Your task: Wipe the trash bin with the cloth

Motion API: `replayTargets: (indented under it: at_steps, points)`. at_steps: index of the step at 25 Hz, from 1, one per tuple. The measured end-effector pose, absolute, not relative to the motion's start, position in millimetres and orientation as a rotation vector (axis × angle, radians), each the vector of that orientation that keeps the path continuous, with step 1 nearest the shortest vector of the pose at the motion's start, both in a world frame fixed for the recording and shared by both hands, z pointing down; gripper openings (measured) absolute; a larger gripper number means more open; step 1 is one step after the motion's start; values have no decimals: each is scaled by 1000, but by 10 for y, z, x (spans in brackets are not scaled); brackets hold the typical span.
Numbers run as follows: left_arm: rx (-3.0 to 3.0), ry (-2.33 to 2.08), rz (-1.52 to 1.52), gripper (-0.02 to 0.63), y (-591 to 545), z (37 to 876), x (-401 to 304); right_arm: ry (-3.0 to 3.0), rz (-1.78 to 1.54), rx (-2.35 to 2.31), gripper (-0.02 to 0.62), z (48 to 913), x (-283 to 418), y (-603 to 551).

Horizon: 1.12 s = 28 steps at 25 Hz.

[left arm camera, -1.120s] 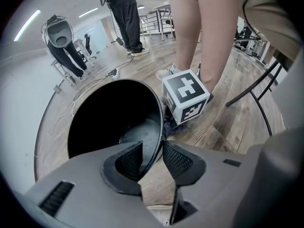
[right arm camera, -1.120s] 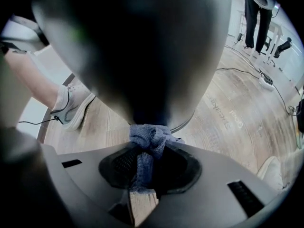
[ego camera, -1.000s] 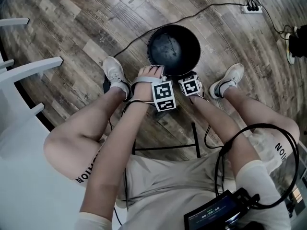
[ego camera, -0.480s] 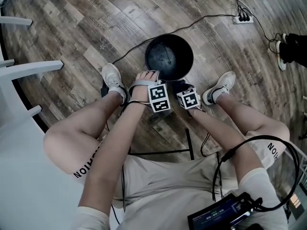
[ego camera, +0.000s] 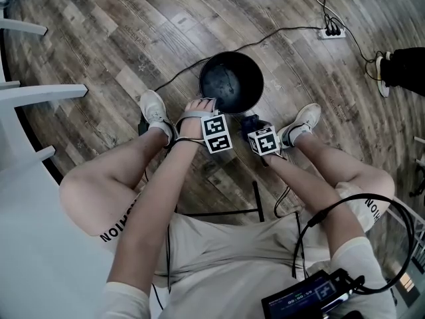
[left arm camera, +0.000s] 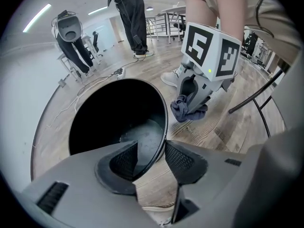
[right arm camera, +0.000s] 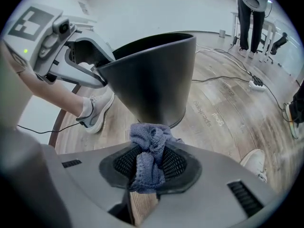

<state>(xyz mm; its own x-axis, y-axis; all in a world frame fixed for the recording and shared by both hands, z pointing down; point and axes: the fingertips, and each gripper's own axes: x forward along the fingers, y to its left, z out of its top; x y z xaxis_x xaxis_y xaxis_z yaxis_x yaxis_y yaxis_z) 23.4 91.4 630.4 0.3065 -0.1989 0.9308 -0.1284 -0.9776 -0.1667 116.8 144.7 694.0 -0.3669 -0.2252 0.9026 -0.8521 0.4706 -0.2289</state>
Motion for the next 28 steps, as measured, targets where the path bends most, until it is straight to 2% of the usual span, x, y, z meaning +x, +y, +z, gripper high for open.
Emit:
replayTargets:
  at_steps: [9,17,28]
  points:
    - [-2495,288,-1802,175,897,6318,238,-1868,911,904,103,6845,1117,1425]
    - [-2501,294,-1846,183,904,6341,245,-1944,920,850,103,6406,939,1455]
    - [-2516,432,-1910,182,885,6335,442,-1972,886,902,103,6060,1118,1248]
